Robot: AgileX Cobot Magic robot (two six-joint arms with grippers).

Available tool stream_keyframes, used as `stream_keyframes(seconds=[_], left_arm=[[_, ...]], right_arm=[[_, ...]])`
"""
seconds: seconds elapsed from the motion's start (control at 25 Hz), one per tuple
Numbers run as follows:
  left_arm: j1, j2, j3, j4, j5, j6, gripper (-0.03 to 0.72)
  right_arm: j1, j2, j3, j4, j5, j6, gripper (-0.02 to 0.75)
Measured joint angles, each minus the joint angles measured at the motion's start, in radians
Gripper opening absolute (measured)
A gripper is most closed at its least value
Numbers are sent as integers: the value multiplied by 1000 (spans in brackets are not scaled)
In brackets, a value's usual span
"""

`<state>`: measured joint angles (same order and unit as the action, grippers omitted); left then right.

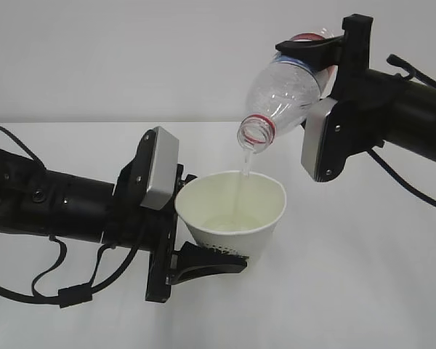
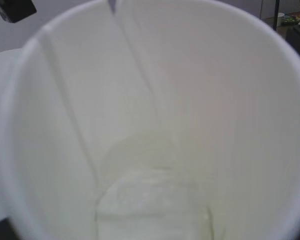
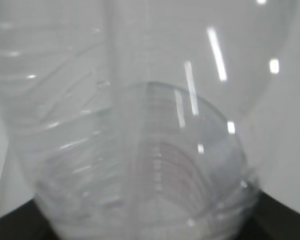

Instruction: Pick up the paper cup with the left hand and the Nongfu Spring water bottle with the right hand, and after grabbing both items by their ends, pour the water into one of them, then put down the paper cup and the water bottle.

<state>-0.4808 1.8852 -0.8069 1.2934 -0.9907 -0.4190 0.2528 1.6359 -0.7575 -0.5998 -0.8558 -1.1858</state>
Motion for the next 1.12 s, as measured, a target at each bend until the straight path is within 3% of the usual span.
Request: stream_keyframes(seconds=[1.12], left_arm=[[0, 0, 0, -2, 7, 0, 498]], right_arm=[[0, 0, 0, 0, 2, 0, 480]])
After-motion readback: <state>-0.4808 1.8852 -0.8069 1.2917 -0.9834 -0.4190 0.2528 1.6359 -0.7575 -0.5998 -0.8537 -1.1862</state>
